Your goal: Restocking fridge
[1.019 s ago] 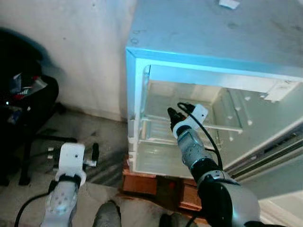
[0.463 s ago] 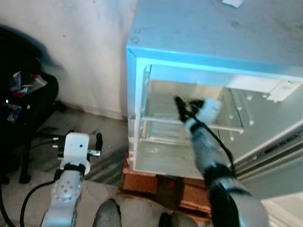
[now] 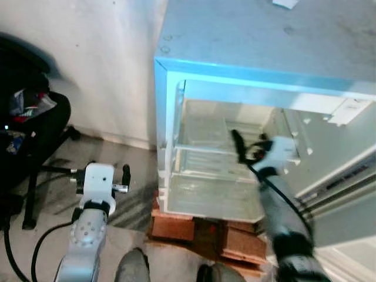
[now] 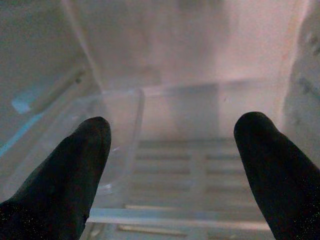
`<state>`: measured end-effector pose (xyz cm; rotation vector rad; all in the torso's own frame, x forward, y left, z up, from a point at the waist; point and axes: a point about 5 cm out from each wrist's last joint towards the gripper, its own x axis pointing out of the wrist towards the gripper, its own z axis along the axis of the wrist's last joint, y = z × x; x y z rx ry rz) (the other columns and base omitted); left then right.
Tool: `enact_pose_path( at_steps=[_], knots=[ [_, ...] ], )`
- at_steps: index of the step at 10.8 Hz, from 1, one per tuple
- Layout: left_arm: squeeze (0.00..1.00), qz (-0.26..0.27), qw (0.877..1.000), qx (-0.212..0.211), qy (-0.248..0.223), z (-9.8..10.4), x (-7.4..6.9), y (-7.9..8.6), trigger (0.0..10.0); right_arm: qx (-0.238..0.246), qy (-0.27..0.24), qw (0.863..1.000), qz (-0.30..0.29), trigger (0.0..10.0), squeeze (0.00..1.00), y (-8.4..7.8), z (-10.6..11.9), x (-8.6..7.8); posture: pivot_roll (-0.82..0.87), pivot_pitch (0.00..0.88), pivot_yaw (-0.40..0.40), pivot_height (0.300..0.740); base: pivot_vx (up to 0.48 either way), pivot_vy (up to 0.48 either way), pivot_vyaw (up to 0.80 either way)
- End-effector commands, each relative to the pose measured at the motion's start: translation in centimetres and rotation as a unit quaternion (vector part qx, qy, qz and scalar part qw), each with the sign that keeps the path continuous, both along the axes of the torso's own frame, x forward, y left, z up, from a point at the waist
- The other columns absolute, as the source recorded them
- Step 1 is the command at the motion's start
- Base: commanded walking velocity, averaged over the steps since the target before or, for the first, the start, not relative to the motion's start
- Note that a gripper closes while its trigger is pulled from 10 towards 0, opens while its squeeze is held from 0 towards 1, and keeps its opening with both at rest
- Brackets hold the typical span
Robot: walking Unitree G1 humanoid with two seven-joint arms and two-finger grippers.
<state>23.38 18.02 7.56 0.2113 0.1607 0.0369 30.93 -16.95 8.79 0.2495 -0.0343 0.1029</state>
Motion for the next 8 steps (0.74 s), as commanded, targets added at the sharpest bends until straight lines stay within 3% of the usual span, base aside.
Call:
enact_pose_path(
  at_steps=[1,3,4,6,8],
  knots=[
    [0.0,0.002,1.0,-0.002,0.002,-0.3,-0.3,-0.2,10.0,-0.017,-0.004,1.0,0.003,10.0,1.0,-0.2,0.3,-0.4,0.21,0.123,-0.092,0.74,0.0,0.0,0.0],
    [0.0,-0.006,1.0,0.002,0.002,-0.5,-0.1,-0.6,10.0,-0.062,-0.013,0.998,0.024,10.0,0.95,0.1,0.2,-2.7,0.2,0.098,-0.098,0.74,0.0,0.0,0.0],
    [0.0,-0.011,1.0,0.005,-0.002,-0.4,0.5,-0.7,10.0,-0.066,-0.009,0.997,0.03,10.0,0.0,0.4,-0.1,-3.2,0.19,0.075,-0.09,0.74,0.0,0.0,0.0],
    [0.0,-0.015,1.0,0.01,-0.011,-0.1,1.3,-0.6,10.0,-0.087,-0.014,0.995,0.035,10.0,0.0,0.7,0.1,-3.8,0.18,0.063,-0.071,0.74,0.0,0.0,0.0],
    [0.0,-0.033,0.999,0.033,-0.015,0.1,1.6,-0.3,10.0,-0.084,0.002,0.997,0.0,10.0,0.0,-0.4,-0.5,-4.7,0.15,0.067,-0.043,0.74,0.0,0.0,0.0]
  ],
)
